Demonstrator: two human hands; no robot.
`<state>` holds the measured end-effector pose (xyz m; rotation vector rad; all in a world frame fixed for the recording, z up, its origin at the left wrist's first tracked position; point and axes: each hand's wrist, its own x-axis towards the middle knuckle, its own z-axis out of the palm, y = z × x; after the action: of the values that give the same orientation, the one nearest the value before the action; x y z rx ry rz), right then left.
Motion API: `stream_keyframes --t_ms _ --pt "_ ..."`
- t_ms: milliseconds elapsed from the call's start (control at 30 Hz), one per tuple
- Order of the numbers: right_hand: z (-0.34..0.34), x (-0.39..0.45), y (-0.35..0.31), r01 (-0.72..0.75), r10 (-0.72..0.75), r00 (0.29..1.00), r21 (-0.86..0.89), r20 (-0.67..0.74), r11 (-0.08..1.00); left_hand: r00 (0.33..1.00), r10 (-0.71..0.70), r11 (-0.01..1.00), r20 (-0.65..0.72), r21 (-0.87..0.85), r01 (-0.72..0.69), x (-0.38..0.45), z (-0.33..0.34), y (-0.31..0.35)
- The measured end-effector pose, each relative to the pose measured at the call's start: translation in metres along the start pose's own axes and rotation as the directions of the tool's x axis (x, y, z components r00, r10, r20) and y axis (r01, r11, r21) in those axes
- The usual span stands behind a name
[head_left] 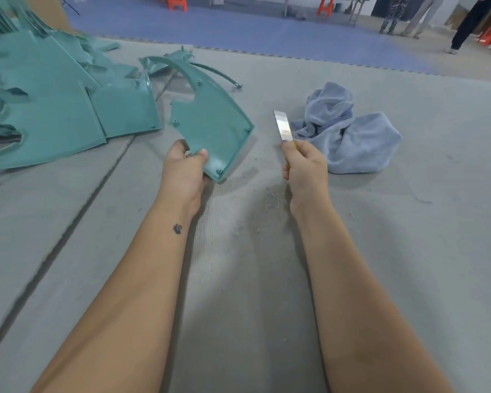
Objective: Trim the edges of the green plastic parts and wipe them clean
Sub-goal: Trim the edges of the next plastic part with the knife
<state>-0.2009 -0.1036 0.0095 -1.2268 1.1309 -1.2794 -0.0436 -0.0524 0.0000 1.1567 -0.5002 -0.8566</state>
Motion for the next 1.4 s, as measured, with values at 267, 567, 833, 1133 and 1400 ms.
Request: stream_keyframes --t_ms 267,567,833,1133,1400 --pt "-0.005 0.002 0.012 0.134 -0.108 0.991 -0.427 0.084 0.894 0.975 0.192 0.891 0.115 0.395 -0.222 0.0 -0.001 -0.01" --pt "-0.004 0.004 0.012 0.117 -0.109 0.993 -0.443 0.042 0.889 0.986 0.148 0.949 0.082 0.269 -0.165 0.002 -0.001 -0.007" --pt "-0.005 0.001 0.012 0.134 -0.132 0.991 -0.461 0.036 0.877 0.979 0.195 0.956 0.058 0.213 -0.203 0.002 -0.002 -0.007" --pt "-0.004 -0.003 0.01 0.143 -0.119 0.99 -0.479 0.08 0.866 0.956 0.29 0.94 0.047 0.175 -0.294 -0.002 0.0 -0.003" --pt "-0.008 0.0 0.005 0.108 -0.107 0.994 -0.087 0.019 0.99 0.935 0.344 0.913 0.088 0.201 -0.355 -0.005 0.0 -0.002"
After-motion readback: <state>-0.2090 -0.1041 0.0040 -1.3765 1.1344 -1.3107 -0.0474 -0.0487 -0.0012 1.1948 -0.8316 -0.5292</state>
